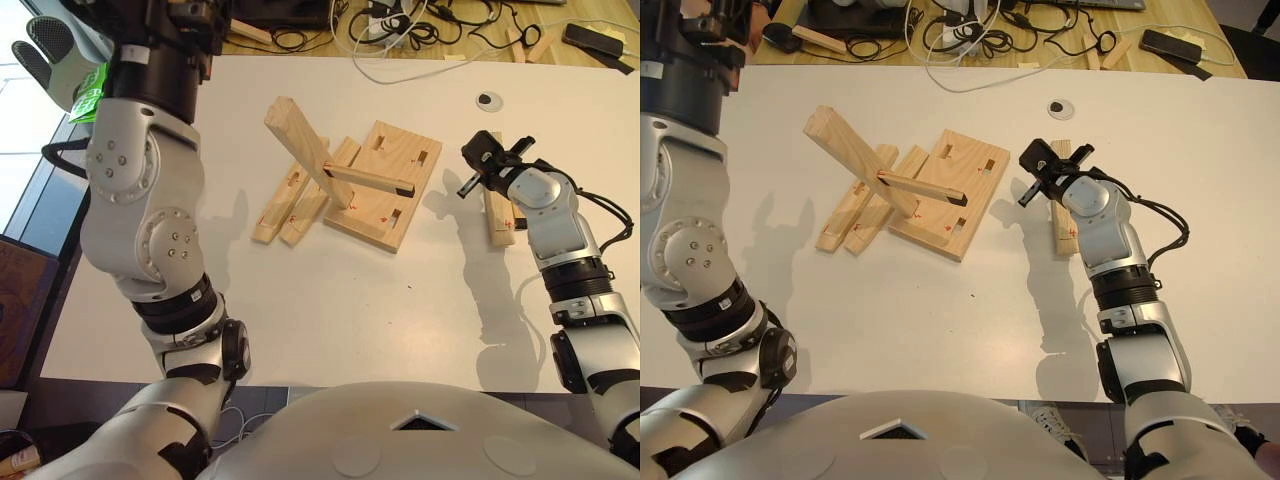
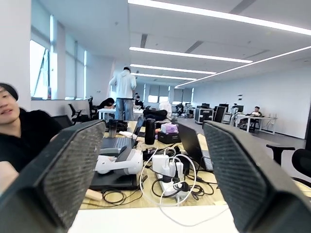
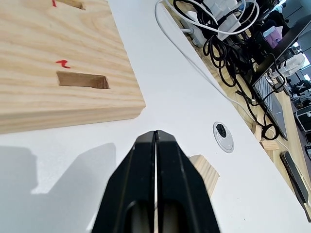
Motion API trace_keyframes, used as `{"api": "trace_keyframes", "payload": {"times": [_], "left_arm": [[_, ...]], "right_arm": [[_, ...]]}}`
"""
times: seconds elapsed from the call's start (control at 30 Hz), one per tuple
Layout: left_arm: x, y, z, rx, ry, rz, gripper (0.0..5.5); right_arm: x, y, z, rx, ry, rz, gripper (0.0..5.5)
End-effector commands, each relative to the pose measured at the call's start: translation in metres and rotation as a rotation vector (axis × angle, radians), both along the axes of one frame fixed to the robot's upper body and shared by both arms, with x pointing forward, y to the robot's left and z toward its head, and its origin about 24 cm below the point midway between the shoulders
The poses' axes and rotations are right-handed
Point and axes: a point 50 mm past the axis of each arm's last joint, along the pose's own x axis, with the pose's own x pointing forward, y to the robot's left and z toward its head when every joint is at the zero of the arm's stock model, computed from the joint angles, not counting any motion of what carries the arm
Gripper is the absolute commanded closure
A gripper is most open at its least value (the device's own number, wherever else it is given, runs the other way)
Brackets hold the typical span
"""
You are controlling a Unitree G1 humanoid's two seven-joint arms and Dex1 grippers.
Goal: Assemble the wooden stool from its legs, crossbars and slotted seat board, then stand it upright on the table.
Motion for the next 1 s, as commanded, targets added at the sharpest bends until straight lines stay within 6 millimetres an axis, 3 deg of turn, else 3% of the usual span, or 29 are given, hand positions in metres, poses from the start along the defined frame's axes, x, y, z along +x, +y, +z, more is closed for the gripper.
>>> {"api": "trace_keyframes", "payload": {"times": [0.03,0.17,0.27,0.57,0.73,0.9,1.0], "left_arm": [[-0.002,-0.011,-0.034,0.086,0.169,-0.063,1.81],[-0.013,-0.026,-0.084,0.148,0.401,-0.151,1.81],[-0.019,-0.034,-0.096,0.127,0.473,-0.177,1.81],[-0.011,-0.044,-0.051,0.017,0.335,-0.19,1.81],[-0.007,-0.049,-0.029,0.051,0.265,-0.206,1.81],[0.002,-0.039,0.007,-0.003,0.12,-0.175,1.81],[-0.001,-0.04,0.023,-0.096,0.03,-0.285,1.81]], "right_arm": [[0.001,0.001,0.003,0.011,-0.009,-0.004,5.5],[0.001,0.003,0.005,0.031,-0.02,-0.002,5.5],[0.002,0.004,0.008,0.055,-0.04,-0.009,5.5],[0.003,0.001,0.01,0.128,-0.063,-0.058,5.5],[0.004,0.0,0.01,0.134,-0.053,-0.063,5.5],[0.004,0.0,0.009,0.136,-0.044,-0.066,5.5],[0.004,-0.001,0.008,0.133,-0.033,-0.065,5.5]]}}
